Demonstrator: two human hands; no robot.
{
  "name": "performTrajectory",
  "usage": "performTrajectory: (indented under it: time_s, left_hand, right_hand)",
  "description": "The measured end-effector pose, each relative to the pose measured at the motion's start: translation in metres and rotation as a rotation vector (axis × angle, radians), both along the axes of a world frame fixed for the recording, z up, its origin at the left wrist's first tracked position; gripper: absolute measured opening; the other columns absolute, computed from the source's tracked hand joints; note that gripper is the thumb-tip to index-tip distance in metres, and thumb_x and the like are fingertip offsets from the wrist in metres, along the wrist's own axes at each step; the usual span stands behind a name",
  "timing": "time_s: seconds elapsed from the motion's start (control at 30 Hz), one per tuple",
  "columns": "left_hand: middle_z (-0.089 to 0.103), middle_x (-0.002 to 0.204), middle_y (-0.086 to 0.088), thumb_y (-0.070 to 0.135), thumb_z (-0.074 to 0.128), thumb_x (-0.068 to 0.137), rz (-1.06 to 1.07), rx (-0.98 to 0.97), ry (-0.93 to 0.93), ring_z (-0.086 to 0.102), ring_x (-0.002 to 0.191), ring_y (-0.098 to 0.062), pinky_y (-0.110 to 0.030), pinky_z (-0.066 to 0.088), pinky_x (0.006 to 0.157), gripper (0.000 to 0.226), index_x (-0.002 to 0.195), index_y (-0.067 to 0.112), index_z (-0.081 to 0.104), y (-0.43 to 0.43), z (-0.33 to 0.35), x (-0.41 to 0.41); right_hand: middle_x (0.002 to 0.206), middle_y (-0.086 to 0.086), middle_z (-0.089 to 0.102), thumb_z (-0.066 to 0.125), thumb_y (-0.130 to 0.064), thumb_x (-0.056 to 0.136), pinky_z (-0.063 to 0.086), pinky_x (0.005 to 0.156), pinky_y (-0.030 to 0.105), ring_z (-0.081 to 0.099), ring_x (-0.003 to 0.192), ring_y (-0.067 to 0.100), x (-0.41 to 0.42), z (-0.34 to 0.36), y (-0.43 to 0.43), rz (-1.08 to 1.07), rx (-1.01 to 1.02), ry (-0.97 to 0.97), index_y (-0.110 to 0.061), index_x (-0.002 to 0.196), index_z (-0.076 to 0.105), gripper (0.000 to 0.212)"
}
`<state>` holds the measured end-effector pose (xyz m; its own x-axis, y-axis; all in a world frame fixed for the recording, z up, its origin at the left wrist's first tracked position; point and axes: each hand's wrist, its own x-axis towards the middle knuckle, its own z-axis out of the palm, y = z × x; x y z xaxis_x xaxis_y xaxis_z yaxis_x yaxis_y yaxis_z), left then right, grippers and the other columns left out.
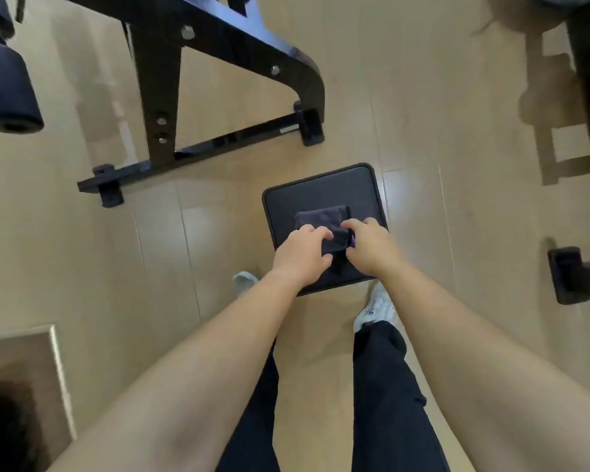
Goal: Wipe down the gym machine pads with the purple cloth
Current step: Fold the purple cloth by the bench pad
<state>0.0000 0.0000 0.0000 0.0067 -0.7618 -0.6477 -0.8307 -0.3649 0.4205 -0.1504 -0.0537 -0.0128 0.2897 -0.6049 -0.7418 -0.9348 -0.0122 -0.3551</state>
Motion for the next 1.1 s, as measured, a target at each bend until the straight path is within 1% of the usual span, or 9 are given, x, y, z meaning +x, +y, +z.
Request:
performTrajectory:
  time_s: [0.17, 0.33, 0.47, 0.6, 0.7, 0.8, 0.97, 1.03, 1.1]
  left_hand:
    - [0.054, 0.126, 0.000, 0.035, 0.071, 0.087, -0.044, -0.040, -0.104, 0.052, 0.114, -0.022, -0.039, 0.055, 0.082, 0.048, 0.130, 0.026, 0.053, -0.003, -0.029, -0.025]
    - [0.056, 0.118, -0.002, 0.042, 0.074, 0.082, -0.083, -0.101, -0.219, 0.056, 0.105, -0.023, -0.038, 0.055, 0.075, 0.045, 0.119, 0.024, 0.055, -0.010, -0.036, -0.030]
    - [0.060, 0.111, -0.001, 0.041, 0.067, 0.086, -0.036, -0.073, -0.176, 0.059, 0.099, -0.024, -0.039, 0.054, 0.070, 0.034, 0.113, 0.023, 0.056, -0.014, -0.024, -0.029]
    - [0.063, 0.102, 0.001, 0.030, 0.053, 0.092, 0.077, -0.014, -0.022, 0.061, 0.092, -0.026, -0.043, 0.056, 0.074, 0.011, 0.101, 0.025, 0.059, -0.017, 0.008, -0.023]
    - [0.067, 0.101, 0.001, 0.019, 0.049, 0.088, 0.123, 0.012, 0.030, 0.060, 0.091, -0.027, -0.041, 0.054, 0.077, 0.024, 0.100, 0.030, 0.066, -0.020, 0.047, -0.013]
    - [0.068, 0.093, 0.004, 0.018, 0.046, 0.083, 0.204, 0.013, 0.101, 0.060, 0.087, -0.026, -0.039, 0.054, 0.076, 0.025, 0.091, 0.032, 0.065, -0.024, 0.089, 0.004]
    - [0.065, 0.084, 0.001, 0.022, 0.040, 0.083, 0.274, -0.050, 0.207, 0.059, 0.084, -0.028, -0.035, 0.047, 0.070, 0.021, 0.080, 0.032, 0.058, -0.032, 0.165, 0.046]
    - [0.066, 0.086, -0.004, 0.027, 0.035, 0.082, 0.315, -0.085, 0.250, 0.059, 0.085, -0.030, -0.039, 0.050, 0.074, 0.024, 0.082, 0.029, 0.058, -0.032, 0.194, 0.069]
    - [0.065, 0.085, -0.006, 0.029, 0.034, 0.084, 0.313, -0.119, 0.271, 0.060, 0.084, -0.031, -0.041, 0.051, 0.076, 0.024, 0.082, 0.025, 0.057, -0.029, 0.219, 0.095]
  right_hand:
    - [0.123, 0.004, 0.054, 0.060, -0.013, 0.089, 0.054, 0.085, 0.040, 0.059, 0.106, 0.026, 0.001, -0.026, 0.009, -0.131, -0.047, -0.028, -0.029, 0.132, 0.059, 0.046]
    - [0.094, -0.001, 0.071, 0.064, -0.009, 0.084, 0.051, 0.075, 0.026, 0.065, 0.088, 0.020, 0.002, -0.022, -0.002, -0.282, -0.066, -0.105, -0.021, 0.095, 0.075, 0.020]
    - [0.072, -0.011, 0.066, 0.070, -0.013, 0.080, 0.037, 0.048, 0.004, 0.060, 0.067, 0.001, 0.006, 0.002, -0.014, -0.370, 0.017, -0.207, -0.019, 0.081, 0.074, 0.008]
    - [0.067, -0.007, 0.067, 0.067, -0.009, 0.075, 0.037, 0.048, 0.009, 0.060, 0.065, 0.004, 0.008, 0.038, -0.025, -0.369, 0.086, -0.236, -0.021, 0.073, 0.067, 0.013]
    - [0.069, -0.007, 0.065, 0.066, -0.008, 0.076, 0.039, 0.054, 0.015, 0.059, 0.068, 0.008, 0.010, 0.074, -0.033, -0.252, 0.083, -0.222, -0.020, 0.077, 0.068, 0.013]
    - [0.070, -0.008, 0.062, 0.069, -0.009, 0.075, 0.041, 0.056, 0.017, 0.058, 0.068, 0.009, 0.020, 0.112, -0.040, -0.084, 0.075, -0.192, -0.024, 0.084, 0.067, 0.017]
    - [0.098, 0.000, 0.045, 0.063, -0.037, 0.071, 0.046, 0.079, 0.033, 0.041, 0.093, 0.022, 0.055, 0.180, -0.040, 0.235, -0.071, -0.029, -0.034, 0.065, 0.048, 0.017]
    - [0.104, 0.000, 0.049, 0.057, -0.046, 0.066, 0.050, 0.085, 0.037, 0.043, 0.094, 0.023, 0.073, 0.210, -0.038, 0.290, -0.076, 0.019, -0.033, 0.071, 0.054, 0.015]
    - [0.094, 0.001, 0.060, 0.063, -0.044, 0.073, 0.053, 0.076, 0.036, 0.057, 0.088, 0.025, 0.093, 0.241, -0.036, 0.323, -0.067, 0.054, -0.027, 0.085, 0.063, 0.022]
